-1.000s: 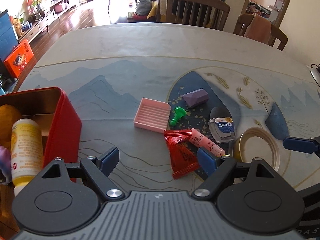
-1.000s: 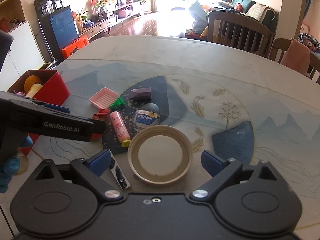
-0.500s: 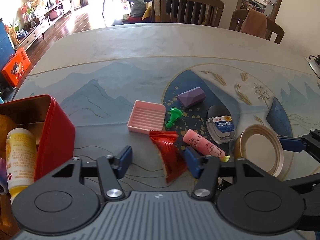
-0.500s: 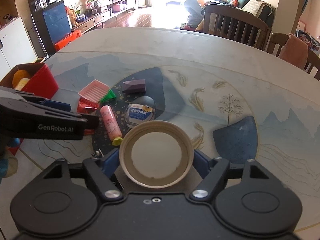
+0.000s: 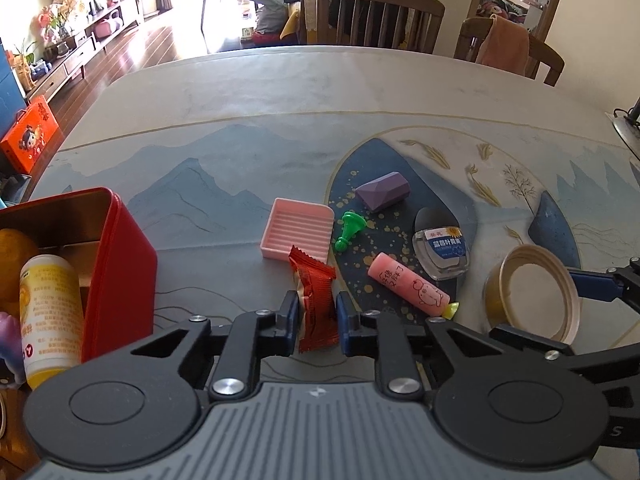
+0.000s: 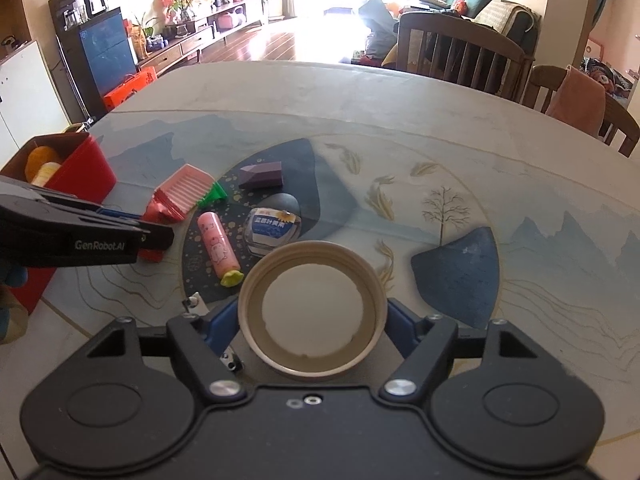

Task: Organize rigid objects
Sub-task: 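Grasp the beige tape roll with the right tool while the left tool grasps the red snack packet, then carry the tape roll and snack packet to the red tin, lowering the packet inside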

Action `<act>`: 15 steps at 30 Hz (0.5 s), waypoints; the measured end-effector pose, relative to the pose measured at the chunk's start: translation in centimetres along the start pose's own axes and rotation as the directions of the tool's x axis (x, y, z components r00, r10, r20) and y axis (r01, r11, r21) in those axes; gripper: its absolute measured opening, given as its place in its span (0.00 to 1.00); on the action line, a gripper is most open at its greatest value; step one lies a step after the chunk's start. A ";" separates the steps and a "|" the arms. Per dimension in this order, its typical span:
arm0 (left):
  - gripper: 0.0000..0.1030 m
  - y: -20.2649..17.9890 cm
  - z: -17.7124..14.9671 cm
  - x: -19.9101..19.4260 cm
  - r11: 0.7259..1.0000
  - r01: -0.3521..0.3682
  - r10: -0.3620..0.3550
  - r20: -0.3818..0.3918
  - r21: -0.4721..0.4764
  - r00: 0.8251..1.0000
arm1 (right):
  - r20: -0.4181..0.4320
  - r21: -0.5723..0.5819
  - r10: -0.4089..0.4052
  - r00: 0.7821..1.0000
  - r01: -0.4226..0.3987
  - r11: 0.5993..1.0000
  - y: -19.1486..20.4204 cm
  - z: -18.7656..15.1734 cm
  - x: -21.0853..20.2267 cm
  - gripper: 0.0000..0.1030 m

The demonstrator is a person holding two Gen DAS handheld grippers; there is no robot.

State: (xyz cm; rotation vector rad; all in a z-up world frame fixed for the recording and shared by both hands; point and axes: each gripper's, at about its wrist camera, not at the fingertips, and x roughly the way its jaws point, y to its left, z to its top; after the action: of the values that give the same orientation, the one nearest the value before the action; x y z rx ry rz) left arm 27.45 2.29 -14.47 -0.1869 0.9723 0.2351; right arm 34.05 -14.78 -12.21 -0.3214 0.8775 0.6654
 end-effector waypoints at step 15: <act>0.18 0.8 -0.8 -5.8 0.999 0.047 -0.046 0.044 -0.015 0.998 | 0.052 -0.019 0.038 0.998 -0.037 0.999 2.4 0.3 -5.6 0.73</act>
State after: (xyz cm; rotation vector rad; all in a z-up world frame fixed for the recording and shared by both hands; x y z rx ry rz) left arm 23.45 2.20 -10.06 -0.2180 0.9220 0.2033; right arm 30.13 -15.07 -7.55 -0.3031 0.8297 0.7142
